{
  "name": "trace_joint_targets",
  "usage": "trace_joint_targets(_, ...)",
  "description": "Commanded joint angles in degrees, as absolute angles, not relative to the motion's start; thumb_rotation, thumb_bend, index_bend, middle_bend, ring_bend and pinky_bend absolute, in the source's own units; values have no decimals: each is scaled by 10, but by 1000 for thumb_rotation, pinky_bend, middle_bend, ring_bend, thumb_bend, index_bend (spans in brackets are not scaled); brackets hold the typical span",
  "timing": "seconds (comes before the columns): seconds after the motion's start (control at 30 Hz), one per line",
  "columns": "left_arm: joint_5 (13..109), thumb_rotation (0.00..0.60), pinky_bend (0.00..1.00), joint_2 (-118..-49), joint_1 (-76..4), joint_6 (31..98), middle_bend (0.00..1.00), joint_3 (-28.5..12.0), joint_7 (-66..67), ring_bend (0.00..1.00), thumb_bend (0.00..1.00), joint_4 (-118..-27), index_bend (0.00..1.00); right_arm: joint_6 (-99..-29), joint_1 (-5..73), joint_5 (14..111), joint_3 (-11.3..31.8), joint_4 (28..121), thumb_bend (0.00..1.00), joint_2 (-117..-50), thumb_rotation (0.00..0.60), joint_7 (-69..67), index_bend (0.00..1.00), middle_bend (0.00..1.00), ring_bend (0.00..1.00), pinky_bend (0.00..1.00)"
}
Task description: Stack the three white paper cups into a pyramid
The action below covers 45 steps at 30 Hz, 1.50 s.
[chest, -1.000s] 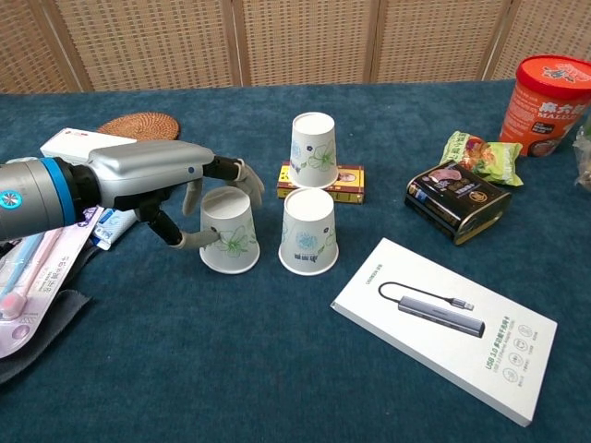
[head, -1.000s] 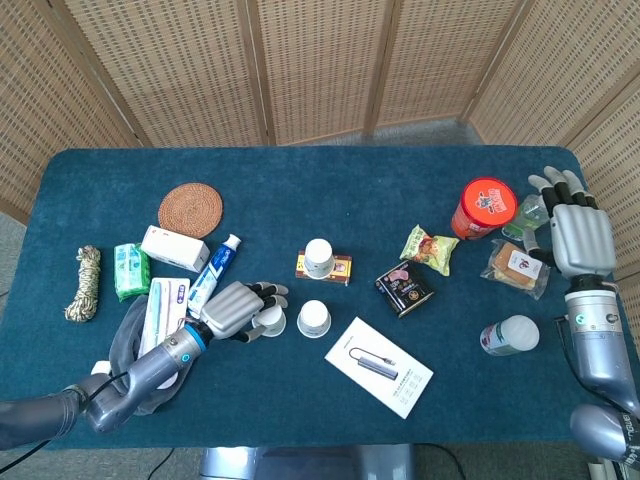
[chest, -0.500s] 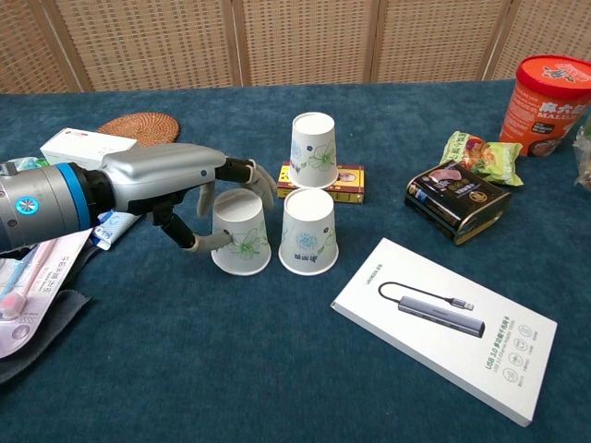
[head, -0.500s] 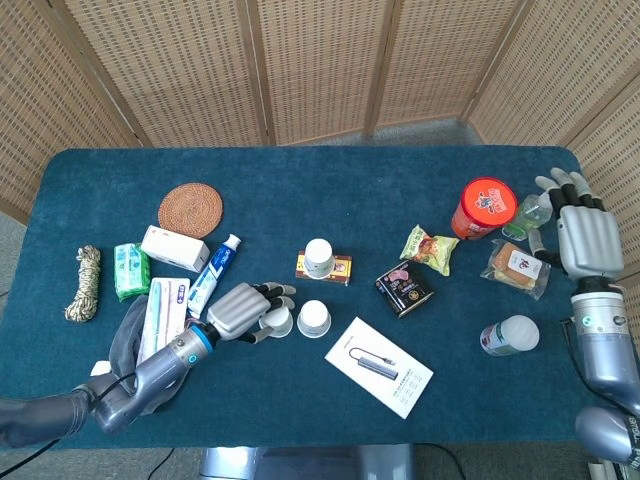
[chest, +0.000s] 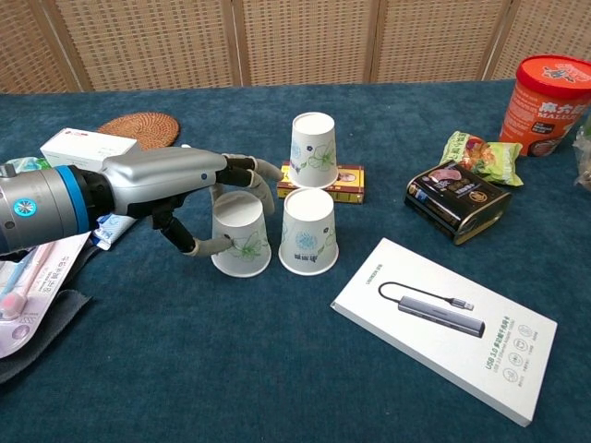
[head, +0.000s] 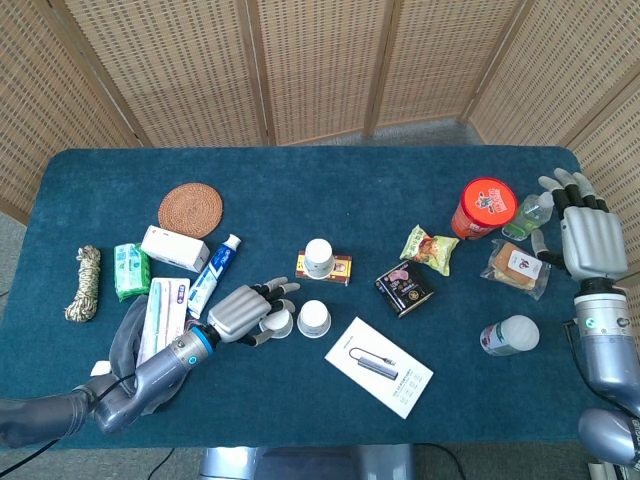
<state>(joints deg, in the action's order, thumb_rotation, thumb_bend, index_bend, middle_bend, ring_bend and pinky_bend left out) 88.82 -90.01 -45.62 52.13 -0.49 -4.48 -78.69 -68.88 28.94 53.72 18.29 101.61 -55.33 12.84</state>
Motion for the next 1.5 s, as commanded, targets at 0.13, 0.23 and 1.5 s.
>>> trace_joint_targets(0.13,888,600,339,-896,-457,520,45,-3,-45,21,531,-790,339,-690,287,538,183,1017,484,-551,600,127,138,84,0,194)
trace_joint_targets(0.23,888,600,324,-896,-457,519,26,-2,-45,2,531,-792,324,-691,286,539,184,1018,485,-550,600,125,138,83,0,194)
trace_joint_targets(1.5,884,600,4,-886,-457,519,0,-1,-41,0,496,-809,0,-698,280,541,187,1033,486,-541,600,126,136,84,0,194)
